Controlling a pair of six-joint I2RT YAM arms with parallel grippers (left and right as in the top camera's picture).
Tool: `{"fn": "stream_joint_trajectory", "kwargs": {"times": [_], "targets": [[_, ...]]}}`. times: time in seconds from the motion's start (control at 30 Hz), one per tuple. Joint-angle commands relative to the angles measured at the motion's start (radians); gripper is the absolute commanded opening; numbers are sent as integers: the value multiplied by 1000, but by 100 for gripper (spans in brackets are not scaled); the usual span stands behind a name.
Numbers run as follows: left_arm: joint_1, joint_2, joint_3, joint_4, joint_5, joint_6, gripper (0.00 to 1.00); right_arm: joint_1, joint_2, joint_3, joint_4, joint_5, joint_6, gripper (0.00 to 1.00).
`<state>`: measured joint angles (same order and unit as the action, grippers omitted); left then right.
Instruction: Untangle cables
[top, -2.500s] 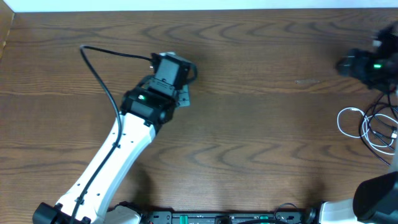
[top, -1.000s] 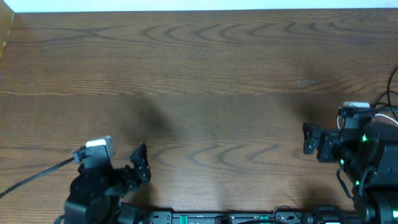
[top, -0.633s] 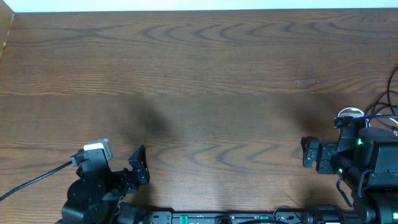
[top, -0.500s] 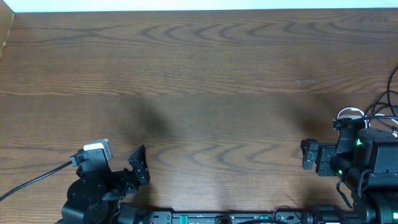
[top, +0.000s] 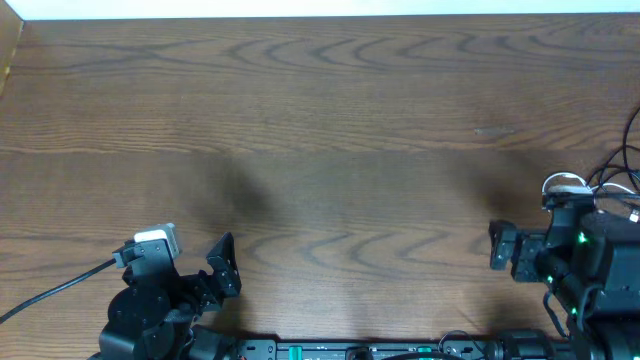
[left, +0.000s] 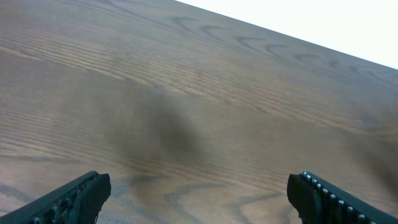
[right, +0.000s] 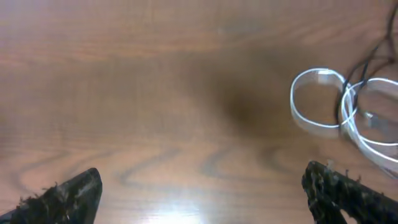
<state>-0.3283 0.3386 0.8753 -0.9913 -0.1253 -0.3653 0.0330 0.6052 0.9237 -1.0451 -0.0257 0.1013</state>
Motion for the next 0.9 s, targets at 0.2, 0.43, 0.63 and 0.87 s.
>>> {"fn": "stream_joint_trajectory", "kwargs": {"times": [0.2,0.43,0.63,0.87], "targets": [[3,-2,-6,-2,2,9,96,0,-315,-347,518,-42,-27,99],[3,-2,-6,-2,2,9,96,1,-506,-668,1015,-150,-171,99],[3,-2,-6,-2,2,9,96,1,-558,-801,1184,-125,-171,99],[3,-2,-6,-2,2,9,96,2,-601,-908,1256,-74,-171,99]]}}
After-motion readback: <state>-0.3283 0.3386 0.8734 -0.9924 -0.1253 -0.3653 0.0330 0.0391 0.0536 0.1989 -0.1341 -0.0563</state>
